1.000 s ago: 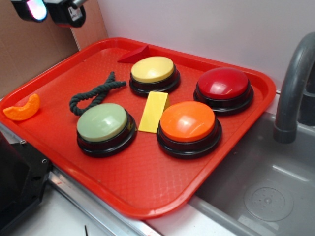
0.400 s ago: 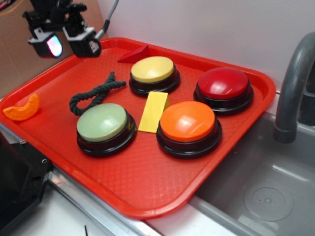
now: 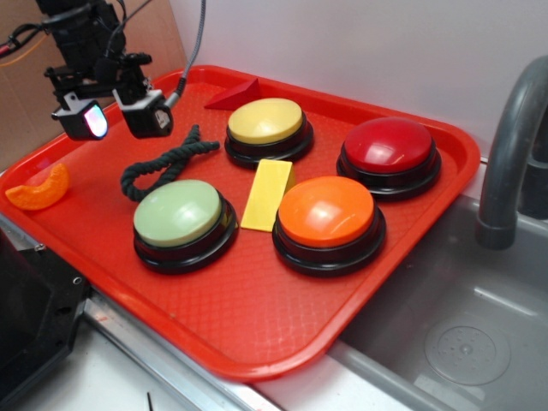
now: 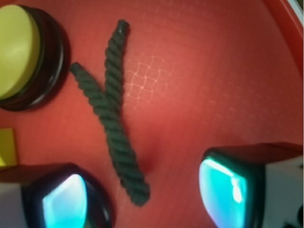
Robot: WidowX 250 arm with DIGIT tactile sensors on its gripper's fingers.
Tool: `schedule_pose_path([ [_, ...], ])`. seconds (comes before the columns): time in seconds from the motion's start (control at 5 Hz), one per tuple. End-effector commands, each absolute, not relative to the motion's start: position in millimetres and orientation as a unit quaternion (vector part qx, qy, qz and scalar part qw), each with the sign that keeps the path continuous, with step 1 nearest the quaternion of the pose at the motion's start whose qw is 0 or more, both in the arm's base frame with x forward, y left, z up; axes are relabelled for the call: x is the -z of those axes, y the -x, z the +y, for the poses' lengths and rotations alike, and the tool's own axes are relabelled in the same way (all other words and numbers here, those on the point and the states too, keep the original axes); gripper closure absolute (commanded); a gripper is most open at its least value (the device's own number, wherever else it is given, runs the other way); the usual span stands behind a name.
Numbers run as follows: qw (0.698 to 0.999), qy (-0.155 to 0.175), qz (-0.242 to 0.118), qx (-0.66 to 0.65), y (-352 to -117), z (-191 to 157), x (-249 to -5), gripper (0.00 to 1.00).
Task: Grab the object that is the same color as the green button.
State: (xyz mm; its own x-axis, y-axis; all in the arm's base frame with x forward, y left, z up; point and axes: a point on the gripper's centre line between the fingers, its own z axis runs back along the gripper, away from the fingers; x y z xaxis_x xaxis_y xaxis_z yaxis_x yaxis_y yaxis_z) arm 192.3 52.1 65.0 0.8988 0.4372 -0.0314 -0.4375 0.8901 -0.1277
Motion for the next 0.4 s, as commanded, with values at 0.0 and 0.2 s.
schedule_pose_path([
  [0.0,0.976,0.066,0.007,-0.208,-192,38,-30,0.0],
  [0.2,0.977,0.061,0.018,-0.205,-191,34,-17,0.0],
])
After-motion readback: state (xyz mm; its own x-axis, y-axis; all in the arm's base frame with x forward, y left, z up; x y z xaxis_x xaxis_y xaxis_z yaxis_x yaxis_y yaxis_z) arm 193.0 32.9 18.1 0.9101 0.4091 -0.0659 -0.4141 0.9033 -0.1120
